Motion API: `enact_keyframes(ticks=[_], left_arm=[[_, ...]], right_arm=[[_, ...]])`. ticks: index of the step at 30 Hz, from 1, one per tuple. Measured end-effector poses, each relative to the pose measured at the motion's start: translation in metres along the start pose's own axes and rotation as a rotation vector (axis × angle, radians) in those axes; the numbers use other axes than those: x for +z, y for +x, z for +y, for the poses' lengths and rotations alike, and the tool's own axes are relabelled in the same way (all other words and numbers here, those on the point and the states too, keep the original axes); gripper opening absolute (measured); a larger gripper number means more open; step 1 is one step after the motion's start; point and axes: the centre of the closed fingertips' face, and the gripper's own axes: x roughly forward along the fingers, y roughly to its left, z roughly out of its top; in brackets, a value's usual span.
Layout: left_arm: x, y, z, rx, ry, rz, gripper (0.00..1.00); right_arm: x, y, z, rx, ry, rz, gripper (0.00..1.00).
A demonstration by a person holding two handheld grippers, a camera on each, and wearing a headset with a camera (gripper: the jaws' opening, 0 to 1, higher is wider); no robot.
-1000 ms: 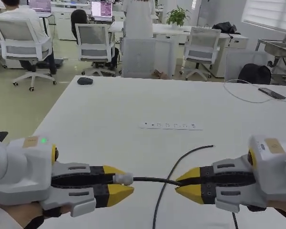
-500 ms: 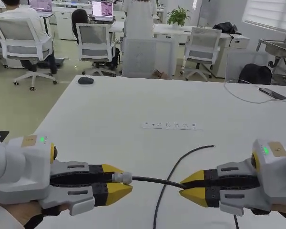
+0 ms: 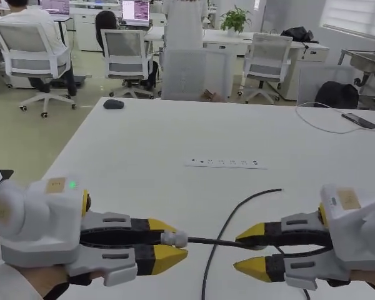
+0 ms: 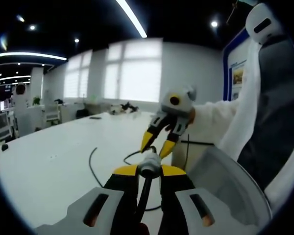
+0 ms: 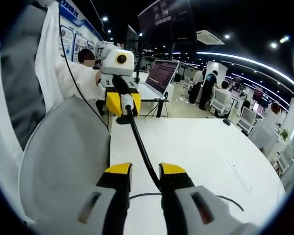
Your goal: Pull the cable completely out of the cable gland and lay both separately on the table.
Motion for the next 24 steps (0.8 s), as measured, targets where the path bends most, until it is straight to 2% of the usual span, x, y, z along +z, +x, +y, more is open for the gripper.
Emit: enact_keyframes(ticks=[5, 8, 10, 12, 17, 20, 21, 22, 24], left_arm=[[-0.002, 0.005, -0.001, -0.007, 0.002, 0.008, 0.17], [-0.001, 0.009, -0.003, -0.016, 0.003, 0.009, 0.17], [0.0, 0.011, -0.004, -0.021, 0.004, 0.008, 0.17], [0.001, 0.012, -0.005, -0.022, 0.003, 0.005, 0.17], [0.0, 0.012, -0.005, -0.021, 0.006, 0.009, 0.17], [0.001, 0.01, -0.005, -0.022, 0.003, 0.003, 0.17], [0.002, 0.01, -0.005, -0.022, 0.0, -0.002, 0.17], [0.003, 0.009, -0.005, -0.019, -0.008, -0.01, 0.17], [0.01, 0.009, -0.006, -0.033, -0.094, -0.057, 0.18]], right_arm=[[0.03, 0.003, 0.002, 0.01, -0.032, -0.075, 0.18], [0.048, 0.009, 0.011, 0.049, -0.093, -0.103, 0.17], [0.055, 0.014, 0.016, 0.068, -0.106, -0.119, 0.13], [0.058, 0.017, 0.02, 0.096, -0.113, -0.126, 0.11], [0.054, 0.023, 0.023, 0.12, -0.133, -0.098, 0.05], [0.056, 0.024, 0.024, 0.133, -0.129, -0.11, 0.05], [0.057, 0.024, 0.024, 0.134, -0.158, -0.118, 0.04], [0.057, 0.023, 0.024, 0.13, -0.172, -0.119, 0.04], [0.057, 0.022, 0.025, 0.137, -0.166, -0.12, 0.03]])
